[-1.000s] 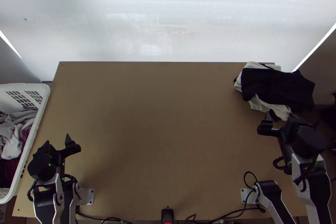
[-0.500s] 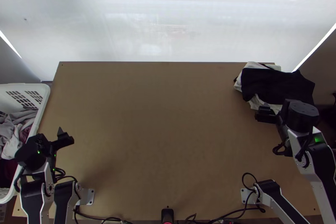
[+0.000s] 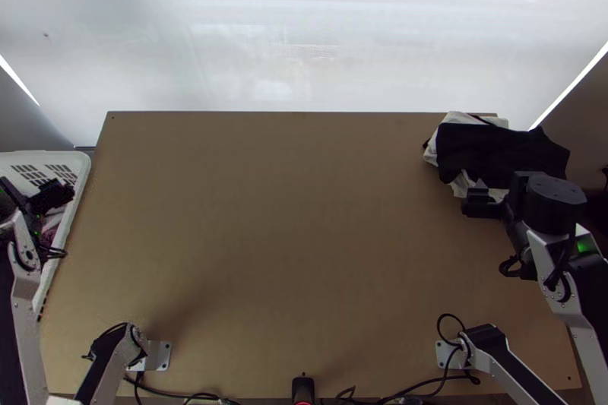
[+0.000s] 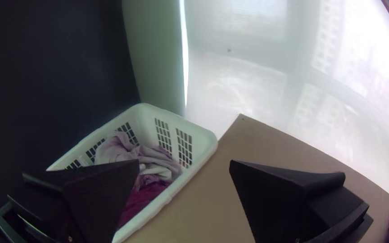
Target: Fold the t-shirt
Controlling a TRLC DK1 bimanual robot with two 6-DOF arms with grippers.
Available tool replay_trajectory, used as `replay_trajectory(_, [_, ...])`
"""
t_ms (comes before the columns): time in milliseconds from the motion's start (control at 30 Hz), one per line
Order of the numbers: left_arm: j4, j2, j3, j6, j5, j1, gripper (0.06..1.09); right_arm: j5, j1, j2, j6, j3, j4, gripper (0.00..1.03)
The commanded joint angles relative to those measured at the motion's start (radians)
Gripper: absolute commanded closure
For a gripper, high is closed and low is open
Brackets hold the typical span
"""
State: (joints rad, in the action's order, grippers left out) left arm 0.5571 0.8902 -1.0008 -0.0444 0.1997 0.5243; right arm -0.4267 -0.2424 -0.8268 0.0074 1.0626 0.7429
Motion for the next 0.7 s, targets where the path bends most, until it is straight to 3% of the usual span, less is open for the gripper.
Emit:
replay_trajectory(0, [-0.191, 0.293, -0.096, 0.118, -0.023, 0.232, 0.11, 0.006, -0.015, -0.012, -0.064, 0.039, 0.015, 0.05])
replay_trajectory(233, [-0.364, 0.688, -0.188, 0.179, -0.039, 0.431, 0.11, 0.005, -0.012, -0.049, -0.084, 0.079, 0.065, 0.05])
replay_trajectory(667, [-0.378, 1.291, -0.575, 0.189, 0.026, 0.576, 0.11, 0.003, -0.008, -0.06, -0.135, 0.099, 0.168, 0.05])
